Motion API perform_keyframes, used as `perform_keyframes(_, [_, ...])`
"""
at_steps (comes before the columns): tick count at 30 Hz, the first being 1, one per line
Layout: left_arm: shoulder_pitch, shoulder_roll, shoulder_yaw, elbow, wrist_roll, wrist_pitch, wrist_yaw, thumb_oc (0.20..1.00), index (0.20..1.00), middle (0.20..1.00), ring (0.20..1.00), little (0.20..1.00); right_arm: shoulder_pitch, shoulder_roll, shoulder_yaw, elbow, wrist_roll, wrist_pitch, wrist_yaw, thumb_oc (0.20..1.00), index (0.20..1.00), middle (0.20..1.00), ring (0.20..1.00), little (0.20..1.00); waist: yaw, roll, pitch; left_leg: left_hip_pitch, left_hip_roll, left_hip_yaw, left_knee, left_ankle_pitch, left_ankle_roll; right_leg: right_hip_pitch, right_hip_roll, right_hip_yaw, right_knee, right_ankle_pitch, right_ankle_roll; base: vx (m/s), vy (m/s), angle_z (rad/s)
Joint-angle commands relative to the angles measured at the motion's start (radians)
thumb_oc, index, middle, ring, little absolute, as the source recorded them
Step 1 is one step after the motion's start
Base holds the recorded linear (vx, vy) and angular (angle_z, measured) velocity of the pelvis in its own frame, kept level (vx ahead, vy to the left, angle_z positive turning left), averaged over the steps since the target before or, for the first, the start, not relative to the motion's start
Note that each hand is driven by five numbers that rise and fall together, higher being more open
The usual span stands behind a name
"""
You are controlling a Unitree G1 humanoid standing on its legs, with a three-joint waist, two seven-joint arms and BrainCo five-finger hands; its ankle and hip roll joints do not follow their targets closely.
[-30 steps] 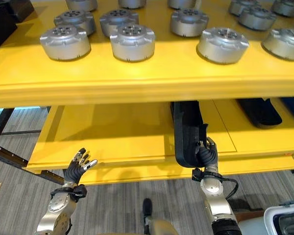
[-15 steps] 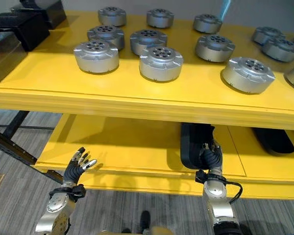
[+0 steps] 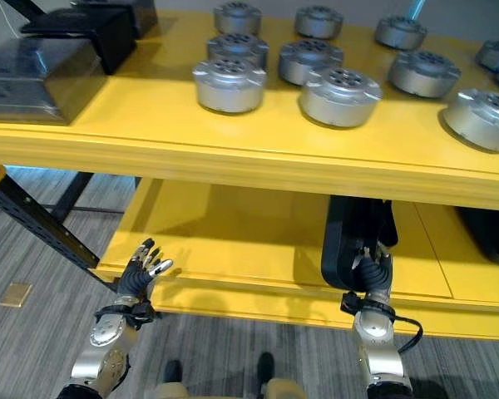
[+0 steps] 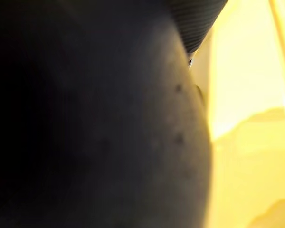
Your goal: Move parts from the plastic box to the shelf.
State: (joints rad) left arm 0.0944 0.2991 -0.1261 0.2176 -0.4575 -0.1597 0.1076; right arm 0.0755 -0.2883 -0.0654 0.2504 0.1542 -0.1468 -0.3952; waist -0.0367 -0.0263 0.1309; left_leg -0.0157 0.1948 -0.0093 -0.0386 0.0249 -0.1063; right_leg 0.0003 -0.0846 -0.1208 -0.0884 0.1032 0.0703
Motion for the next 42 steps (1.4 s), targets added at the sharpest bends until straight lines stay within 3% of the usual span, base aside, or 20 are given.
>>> perform_keyframes(1, [0.020, 0.046, 0.030, -0.049, 0.036, -0.046, -0.005, 1.000, 1.000, 1.000, 1.000, 1.000, -0.063, -0.021, -0.009, -0.048, 0.012, -0.070, 0.001, 0.200, 0.200, 0.200, 0.200, 0.200, 0.033, -0.025, -0.053, 0.001, -0.046, 0.073, 0.029, 0.020, 0.041, 0.043, -0.037, 0.036, 0.106, -0.101, 0.064, 0.06, 0.141, 0.11])
perform_keyframes(5, [0.006, 0.054, 0.032, -0.053, 0.034, -0.049, 0.010, 1.000, 1.000, 1.000, 1.000, 1.000, -0.086, -0.018, 0.010, -0.056, 0.008, -0.058, 0.011, 0.200, 0.200, 0.200, 0.200, 0.200, 0.046, -0.032, -0.055, -0.020, -0.094, 0.084, 0.060, -0.017, 0.073, 0.033, -0.080, 0.042, 0.117, -0.092, 0.088, 0.08, 0.185, -0.02])
perform_keyframes(19, [-0.056, 0.074, -0.031, -0.066, 0.032, -0.037, 0.012, 1.000, 1.000, 1.000, 1.000, 1.000, -0.322, -0.037, 0.115, 0.034, -0.009, -0.025, -0.005, 0.200, 0.200, 0.200, 0.200, 0.200, 0.082, -0.047, -0.057, -0.050, -0.148, 0.092, 0.074, -0.051, 0.104, 0.025, -0.129, 0.024, 0.112, -0.034, 0.124, 0.05, 0.061, -0.01])
perform_keyframes(24, [-0.130, 0.087, -0.098, -0.074, 0.010, -0.044, 0.022, 1.000, 1.000, 1.000, 1.000, 1.000, -0.487, -0.036, 0.165, 0.118, 0.018, -0.022, -0.047, 0.200, 0.200, 0.200, 0.200, 0.200, 0.099, -0.047, 0.008, -0.152, -0.141, 0.078, 0.163, -0.066, 0.098, -0.033, -0.125, 0.001, 0.141, -0.052, 0.114, -0.12, -0.035, 0.11])
perform_keyframes(28, [-0.228, 0.094, -0.166, -0.091, -0.014, -0.057, 0.047, 1.000, 1.000, 1.000, 1.000, 1.000, -0.673, -0.051, 0.190, 0.191, 0.021, -0.023, -0.105, 0.200, 0.200, 0.200, 0.200, 0.200, 0.106, -0.025, 0.125, -0.325, -0.130, 0.052, 0.308, -0.083, 0.087, -0.185, -0.122, -0.015, 0.257, -0.088, 0.088, -0.26, -0.038, 0.27])
perform_keyframes(42, [-0.299, 0.094, -0.223, -0.122, -0.027, -0.058, 0.055, 1.000, 1.000, 1.000, 1.000, 1.000, -0.921, -0.155, 0.212, 0.342, -0.021, 0.003, -0.165, 0.200, 0.200, 0.200, 0.200, 0.200, 0.104, 0.021, 0.205, -0.621, -0.110, 0.023, 0.562, -0.141, 0.084, -0.512, -0.111, -0.011, 0.533, -0.163, 0.050, -0.11, -0.005, 0.01])
